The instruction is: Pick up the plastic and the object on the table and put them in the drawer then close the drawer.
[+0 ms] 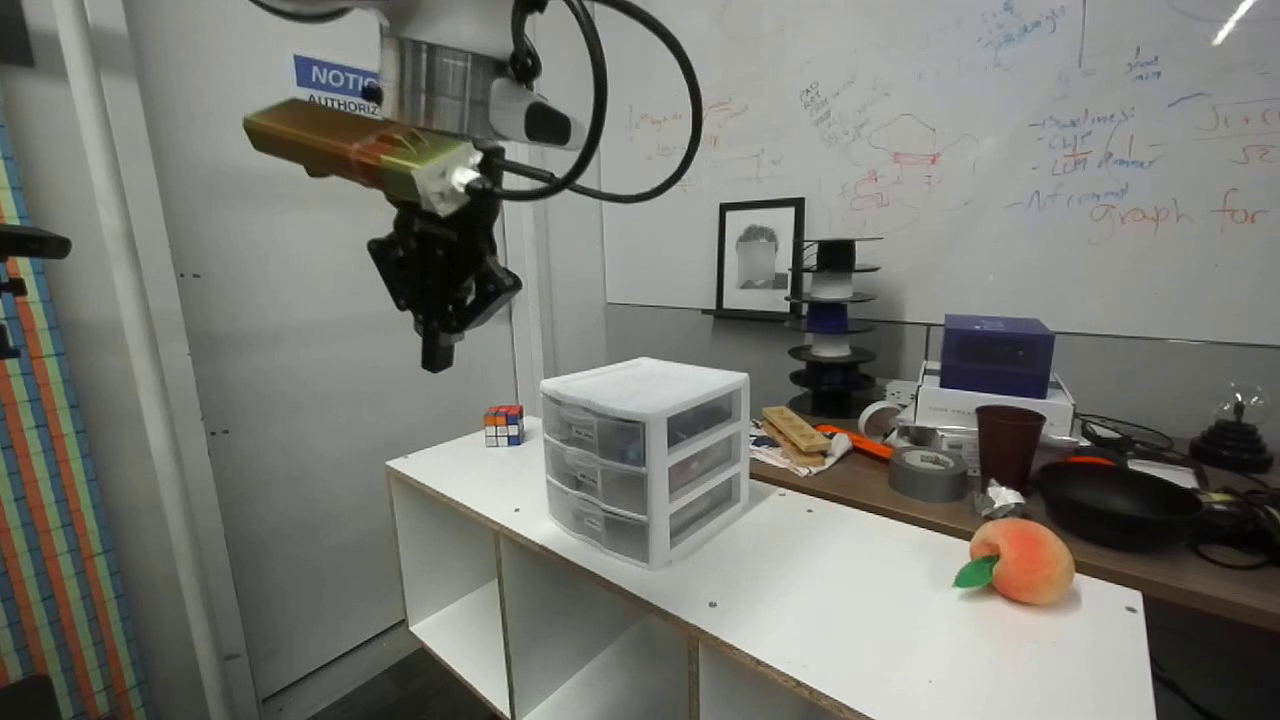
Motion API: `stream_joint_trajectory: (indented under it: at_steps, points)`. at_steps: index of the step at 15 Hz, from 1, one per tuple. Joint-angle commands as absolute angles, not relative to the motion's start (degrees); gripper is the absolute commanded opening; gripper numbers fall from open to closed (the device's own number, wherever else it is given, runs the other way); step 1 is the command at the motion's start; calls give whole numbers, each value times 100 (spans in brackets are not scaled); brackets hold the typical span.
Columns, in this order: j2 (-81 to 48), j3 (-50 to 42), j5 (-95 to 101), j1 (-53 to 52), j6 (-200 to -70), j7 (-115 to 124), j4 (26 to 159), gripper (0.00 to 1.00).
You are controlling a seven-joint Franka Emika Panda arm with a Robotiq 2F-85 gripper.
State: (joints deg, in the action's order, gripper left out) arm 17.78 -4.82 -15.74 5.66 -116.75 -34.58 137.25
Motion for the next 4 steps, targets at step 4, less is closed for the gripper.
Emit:
stream_joint_trajectory:
  at_steps: [4]
  points:
    - [2235,-960,-1525,426,-10812,-3513,13692,27]
